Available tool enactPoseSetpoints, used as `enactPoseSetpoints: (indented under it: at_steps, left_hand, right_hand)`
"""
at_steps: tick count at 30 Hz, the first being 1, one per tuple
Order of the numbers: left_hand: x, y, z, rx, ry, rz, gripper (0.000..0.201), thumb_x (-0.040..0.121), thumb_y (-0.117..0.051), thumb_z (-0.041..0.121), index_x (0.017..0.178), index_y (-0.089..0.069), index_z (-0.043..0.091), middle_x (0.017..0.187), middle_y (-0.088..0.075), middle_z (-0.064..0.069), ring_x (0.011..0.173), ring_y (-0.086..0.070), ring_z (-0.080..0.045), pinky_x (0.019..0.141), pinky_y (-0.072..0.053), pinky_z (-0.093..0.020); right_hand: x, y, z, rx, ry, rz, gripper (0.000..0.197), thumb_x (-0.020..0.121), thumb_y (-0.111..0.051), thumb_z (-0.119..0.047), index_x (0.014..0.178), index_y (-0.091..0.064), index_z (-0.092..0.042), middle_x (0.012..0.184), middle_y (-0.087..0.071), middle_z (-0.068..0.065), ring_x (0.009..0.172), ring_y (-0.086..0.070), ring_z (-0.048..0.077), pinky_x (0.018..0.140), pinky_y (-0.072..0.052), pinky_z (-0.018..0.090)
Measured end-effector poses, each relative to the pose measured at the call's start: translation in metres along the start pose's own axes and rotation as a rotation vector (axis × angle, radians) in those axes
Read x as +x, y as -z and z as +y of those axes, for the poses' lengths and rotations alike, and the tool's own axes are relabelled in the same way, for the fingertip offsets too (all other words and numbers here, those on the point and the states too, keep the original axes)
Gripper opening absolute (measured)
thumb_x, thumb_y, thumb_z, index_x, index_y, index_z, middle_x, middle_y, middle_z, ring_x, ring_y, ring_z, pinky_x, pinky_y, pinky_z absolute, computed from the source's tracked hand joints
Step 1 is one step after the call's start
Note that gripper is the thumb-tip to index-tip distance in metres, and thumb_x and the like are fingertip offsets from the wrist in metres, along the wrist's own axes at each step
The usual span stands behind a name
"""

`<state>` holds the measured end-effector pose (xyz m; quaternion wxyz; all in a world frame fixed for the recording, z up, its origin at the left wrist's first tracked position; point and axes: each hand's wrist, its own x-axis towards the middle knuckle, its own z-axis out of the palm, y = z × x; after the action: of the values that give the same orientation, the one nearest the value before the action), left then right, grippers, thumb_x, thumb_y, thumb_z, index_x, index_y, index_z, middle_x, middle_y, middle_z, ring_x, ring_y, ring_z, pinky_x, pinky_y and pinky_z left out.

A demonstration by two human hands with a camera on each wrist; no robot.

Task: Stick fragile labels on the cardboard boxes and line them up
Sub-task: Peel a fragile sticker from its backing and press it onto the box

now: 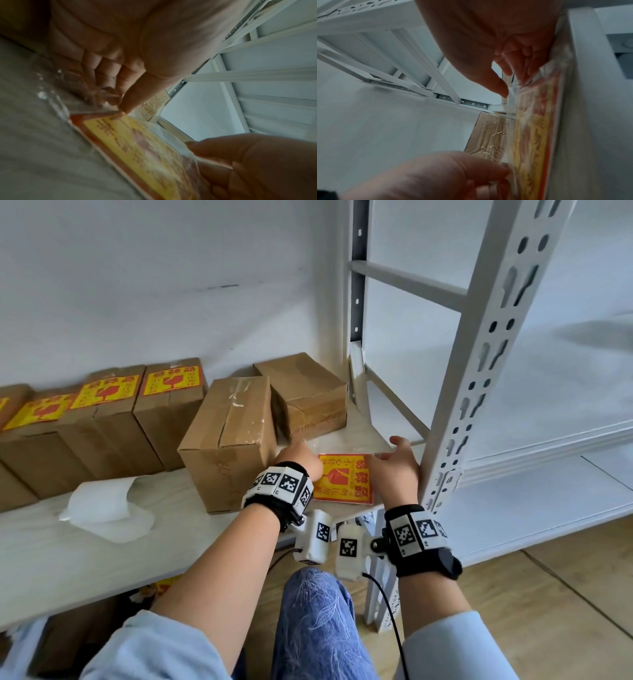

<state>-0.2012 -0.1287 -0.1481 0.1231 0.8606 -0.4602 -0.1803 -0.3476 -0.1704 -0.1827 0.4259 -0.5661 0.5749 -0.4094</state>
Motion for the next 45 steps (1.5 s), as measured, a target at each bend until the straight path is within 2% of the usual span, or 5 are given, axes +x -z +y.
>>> enactPoseSetpoints:
  at_steps: [8, 12, 23, 29, 45]
  left_hand:
    - [-0.027, 0.022, 0.007, -0.304, -0.156, 0.074, 0.016, 0.098, -0.048, 0.014, 0.094, -0.062, 0.009, 0.096, -0.065, -0.01, 0.084, -0.061, -0.024, 0.074, -0.051, -0.035]
    - [-0.051, 0.044, 0.006, -0.652, -0.2, 0.068, 0.033, 0.098, -0.038, 0.004, 0.079, -0.062, 0.014, 0.105, -0.067, -0.014, 0.089, -0.07, -0.032, 0.08, -0.061, -0.047]
    - [-0.097, 0.067, -0.01, -0.771, -0.406, 0.416, 0.019, 0.08, -0.078, 0.006, 0.089, -0.062, 0.012, 0.075, -0.07, 0.0, 0.061, -0.068, -0.005, 0.057, -0.058, -0.022]
    - [-0.1, 0.068, -0.02, -0.733, -0.391, 0.409, 0.017, 0.084, -0.074, 0.006, 0.099, -0.071, 0.013, 0.087, -0.076, -0.002, 0.075, -0.073, -0.012, 0.077, -0.062, -0.039]
    - [-0.097, 0.091, -0.052, -0.87, -0.31, 0.672, 0.015, 0.089, -0.07, 0.014, 0.092, -0.065, 0.028, 0.096, -0.075, -0.001, 0.086, -0.073, -0.015, 0.079, -0.061, -0.045]
  right_hand:
    - [-0.009, 0.0, -0.008, 0.275, -0.002, 0.009, 0.047, 0.095, -0.054, -0.006, 0.139, -0.045, -0.018, 0.094, -0.063, 0.001, 0.08, -0.066, 0.019, 0.08, -0.06, 0.045]
    - [-0.011, 0.011, -0.022, 0.487, 0.039, -0.022, 0.043, 0.097, -0.055, -0.004, 0.136, -0.049, -0.021, 0.103, -0.066, 0.004, 0.076, -0.066, 0.016, 0.065, -0.058, 0.032]
    - [-0.045, 0.017, -0.046, 0.801, 0.239, -0.149, 0.046, 0.096, -0.057, 0.001, 0.138, -0.05, -0.018, 0.077, -0.067, -0.004, 0.074, -0.063, 0.012, 0.074, -0.055, 0.034]
    - [-0.056, 0.012, -0.048, 0.816, 0.164, -0.178, 0.044, 0.096, -0.06, -0.005, 0.138, -0.052, -0.014, 0.095, -0.076, 0.002, 0.089, -0.071, 0.02, 0.085, -0.059, 0.042]
    - [-0.013, -0.005, -0.017, 0.497, 0.075, 0.223, 0.043, 0.091, -0.049, -0.005, 0.131, -0.051, -0.023, 0.086, -0.06, -0.001, 0.078, -0.064, 0.023, 0.078, -0.058, 0.044]
